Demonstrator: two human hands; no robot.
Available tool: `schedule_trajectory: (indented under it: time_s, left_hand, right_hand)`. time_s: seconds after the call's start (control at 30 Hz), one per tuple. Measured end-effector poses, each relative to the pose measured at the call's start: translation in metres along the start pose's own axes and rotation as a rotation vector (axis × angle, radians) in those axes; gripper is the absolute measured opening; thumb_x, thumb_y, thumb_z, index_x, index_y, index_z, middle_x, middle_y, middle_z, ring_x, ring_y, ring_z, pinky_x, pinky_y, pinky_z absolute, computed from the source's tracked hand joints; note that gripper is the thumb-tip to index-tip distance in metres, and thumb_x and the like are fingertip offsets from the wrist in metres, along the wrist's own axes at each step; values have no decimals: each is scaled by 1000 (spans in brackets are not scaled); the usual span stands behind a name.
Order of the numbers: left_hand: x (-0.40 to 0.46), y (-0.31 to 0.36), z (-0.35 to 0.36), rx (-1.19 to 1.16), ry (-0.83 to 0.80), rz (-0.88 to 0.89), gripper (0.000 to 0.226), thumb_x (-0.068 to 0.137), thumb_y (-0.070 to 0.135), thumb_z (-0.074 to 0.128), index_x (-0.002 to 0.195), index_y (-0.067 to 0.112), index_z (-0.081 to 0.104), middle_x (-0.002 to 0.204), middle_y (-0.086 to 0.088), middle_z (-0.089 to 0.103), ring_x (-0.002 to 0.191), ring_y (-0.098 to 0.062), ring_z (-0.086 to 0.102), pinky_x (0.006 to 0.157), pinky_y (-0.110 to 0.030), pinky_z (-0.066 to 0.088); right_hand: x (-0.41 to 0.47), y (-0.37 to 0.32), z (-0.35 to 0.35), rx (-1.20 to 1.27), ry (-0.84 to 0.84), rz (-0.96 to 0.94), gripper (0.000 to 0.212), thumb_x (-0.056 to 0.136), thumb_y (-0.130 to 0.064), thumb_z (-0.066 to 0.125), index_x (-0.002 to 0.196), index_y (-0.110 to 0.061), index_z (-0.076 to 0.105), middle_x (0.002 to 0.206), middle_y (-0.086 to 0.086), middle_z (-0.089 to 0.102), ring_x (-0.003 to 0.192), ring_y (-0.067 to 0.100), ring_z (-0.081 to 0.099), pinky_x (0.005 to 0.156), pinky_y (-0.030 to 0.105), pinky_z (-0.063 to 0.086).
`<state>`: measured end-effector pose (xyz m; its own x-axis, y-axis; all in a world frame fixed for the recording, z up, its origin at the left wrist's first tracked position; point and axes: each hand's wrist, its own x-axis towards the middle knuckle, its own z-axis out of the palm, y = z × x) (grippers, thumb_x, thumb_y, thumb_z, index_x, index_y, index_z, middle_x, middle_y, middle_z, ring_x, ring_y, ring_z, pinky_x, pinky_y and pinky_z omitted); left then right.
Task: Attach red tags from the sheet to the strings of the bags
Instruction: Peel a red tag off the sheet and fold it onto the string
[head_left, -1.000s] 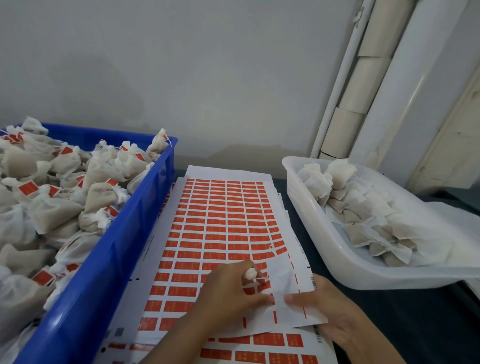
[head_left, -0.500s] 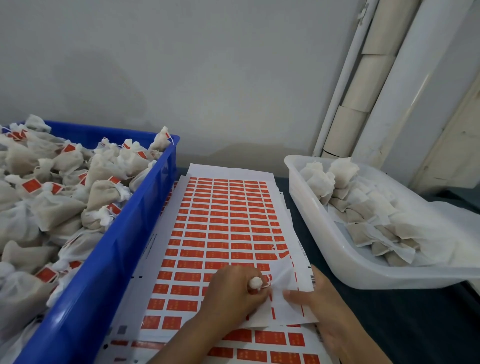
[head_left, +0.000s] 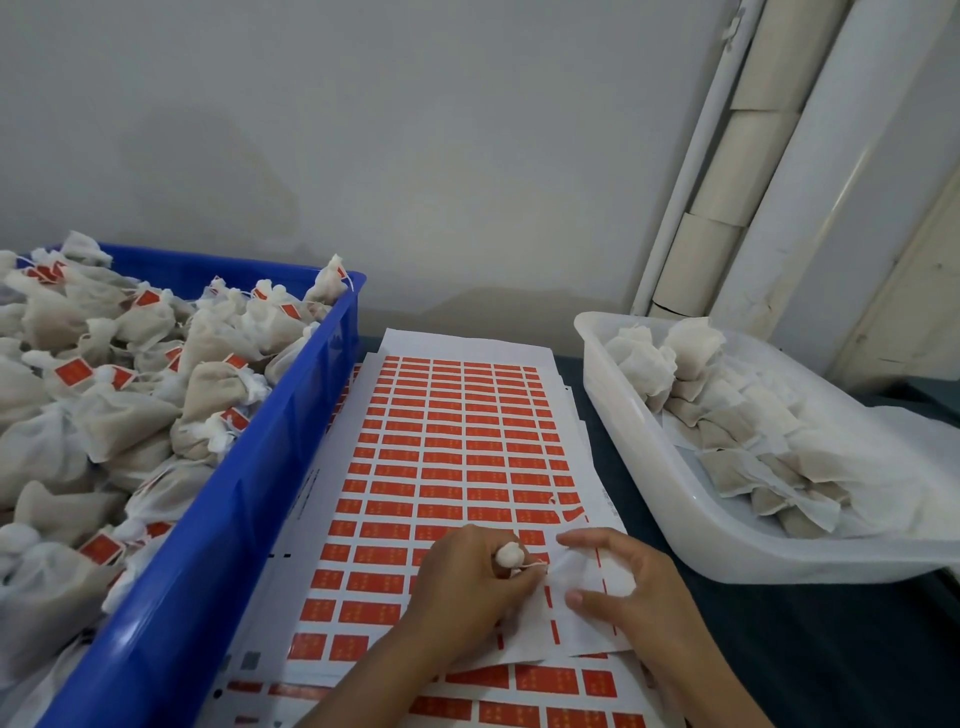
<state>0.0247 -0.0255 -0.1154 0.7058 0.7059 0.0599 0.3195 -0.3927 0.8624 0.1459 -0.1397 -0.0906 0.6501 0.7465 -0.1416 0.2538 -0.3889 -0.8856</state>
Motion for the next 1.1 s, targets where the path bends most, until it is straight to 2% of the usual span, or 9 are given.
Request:
schedule_trajectory:
  time_s: [0.17, 0.33, 0.53, 0.67, 0.77, 0.87, 0.93, 1.0, 1.1]
  left_hand:
    - [1, 0, 0, 12, 15, 5, 13, 82, 38, 66, 85, 26, 69, 77, 13, 67, 72, -4, 64, 68, -13, 52]
    - [4, 0, -2, 21, 35, 2, 5, 85, 33, 64, 81, 30, 62, 77, 16, 63, 73, -3, 61, 63, -7, 45]
    - [11, -4, -12, -15, 97, -58, 8, 86, 30, 62, 79, 29, 58, 76, 13, 62, 72, -5, 62, 62, -11, 48]
    - [13, -5, -22, -48, 164, -132, 15, 87, 30, 61, 74, 30, 54, 74, 13, 59, 69, -5, 59, 55, -9, 38]
    - [15, -2, -31, -153, 244, -210, 15, 88, 28, 60, 75, 29, 54, 74, 13, 57, 67, -6, 56, 50, -9, 34]
    - [14, 1, -34, -254, 299, -270, 12, 87, 30, 61, 77, 29, 54, 76, 15, 56, 68, -7, 55, 49, -11, 34]
    - [12, 4, -32, -283, 304, -276, 10, 86, 32, 62, 79, 29, 56, 76, 14, 57, 69, -8, 56, 49, -10, 35]
    - [11, 5, -30, -295, 298, -268, 10, 85, 34, 63, 80, 28, 57, 77, 13, 59, 70, -8, 58, 49, -9, 36]
    - [12, 7, -33, -296, 323, -245, 11, 84, 35, 64, 79, 28, 57, 76, 11, 60, 70, -9, 59, 51, -7, 37]
  right_hand:
    - [0, 1, -2, -24, -10, 13, 41, 71, -16, 79, 93, -45, 62, 94, -35, 40, 89, 2, 55, 72, 19, 52]
    - [-2, 0, -6, -64, -16, 51, 39, 71, -15, 78, 92, -44, 61, 109, -21, 46, 91, 5, 55, 65, 15, 49]
    - [-8, -9, -13, -166, -37, 81, 39, 73, -21, 77, 96, -44, 57, 135, -10, 40, 118, 11, 45, 102, 34, 42]
    - [-9, -9, -14, -207, -33, 113, 35, 74, -24, 76, 96, -42, 56, 124, -13, 41, 108, 7, 48, 99, 32, 45]
    - [-11, -6, -10, -419, 38, 77, 32, 77, -34, 72, 96, -46, 49, 123, -14, 36, 103, 3, 39, 100, 25, 39]
    - [-13, -8, 1, -763, 63, 6, 43, 79, -48, 64, 114, -48, 40, 145, -7, 21, 130, 10, 28, 110, 31, 28]
    - [-11, -12, 10, -842, 49, -43, 53, 80, -55, 60, 123, -47, 30, 150, -9, 14, 137, 12, 20, 114, 35, 19]
    - [-5, -22, 18, -675, 40, -97, 53, 79, -52, 62, 121, -46, 29, 144, -14, 24, 127, 5, 33, 109, 30, 28]
    - [7, -43, 28, -346, 42, -165, 44, 77, -47, 67, 112, -42, 41, 111, -18, 53, 85, 2, 56, 81, 15, 46]
